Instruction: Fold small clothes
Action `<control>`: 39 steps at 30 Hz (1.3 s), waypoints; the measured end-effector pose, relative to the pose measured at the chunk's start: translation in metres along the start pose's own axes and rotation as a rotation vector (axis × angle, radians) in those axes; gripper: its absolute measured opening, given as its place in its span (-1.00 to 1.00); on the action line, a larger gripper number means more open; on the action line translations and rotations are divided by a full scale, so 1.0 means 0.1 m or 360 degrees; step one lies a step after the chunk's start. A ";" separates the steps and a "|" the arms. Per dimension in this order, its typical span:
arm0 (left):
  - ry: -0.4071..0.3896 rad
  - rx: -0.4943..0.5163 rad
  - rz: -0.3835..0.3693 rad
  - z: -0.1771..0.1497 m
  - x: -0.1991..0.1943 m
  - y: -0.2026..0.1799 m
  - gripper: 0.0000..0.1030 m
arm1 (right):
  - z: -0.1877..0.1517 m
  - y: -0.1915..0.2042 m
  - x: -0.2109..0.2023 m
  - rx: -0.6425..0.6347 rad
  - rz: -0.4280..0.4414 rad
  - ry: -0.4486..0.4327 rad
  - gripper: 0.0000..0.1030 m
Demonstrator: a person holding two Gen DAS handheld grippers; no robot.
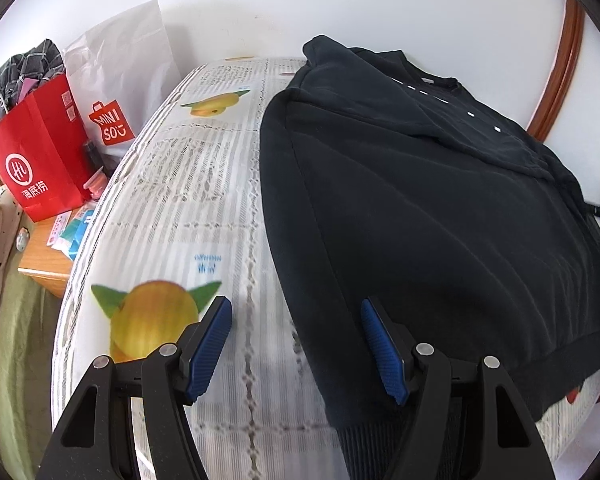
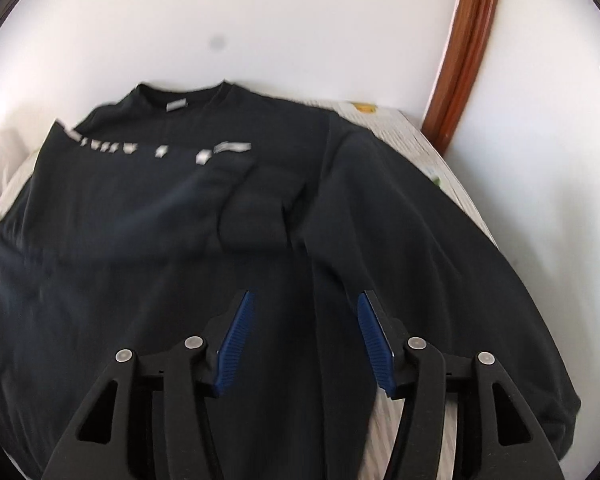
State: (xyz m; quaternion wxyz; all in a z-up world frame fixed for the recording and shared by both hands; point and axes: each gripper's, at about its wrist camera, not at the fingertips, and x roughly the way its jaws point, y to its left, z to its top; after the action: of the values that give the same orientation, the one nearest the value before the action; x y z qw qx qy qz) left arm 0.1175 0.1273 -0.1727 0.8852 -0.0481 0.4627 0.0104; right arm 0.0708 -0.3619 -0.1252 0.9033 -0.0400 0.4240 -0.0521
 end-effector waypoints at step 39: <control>0.0049 -0.0134 -0.0031 -0.70 -0.59 0.04 -0.29 | -1.43 -0.19 -0.58 -0.0040 0.0109 0.0010 -0.65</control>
State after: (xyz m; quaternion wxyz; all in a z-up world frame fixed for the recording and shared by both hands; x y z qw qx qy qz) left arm 0.0260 0.1267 -0.1642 0.8751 -0.0902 0.4749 0.0204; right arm -0.0772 -0.3769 -0.1704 0.9027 -0.0368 0.4285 -0.0159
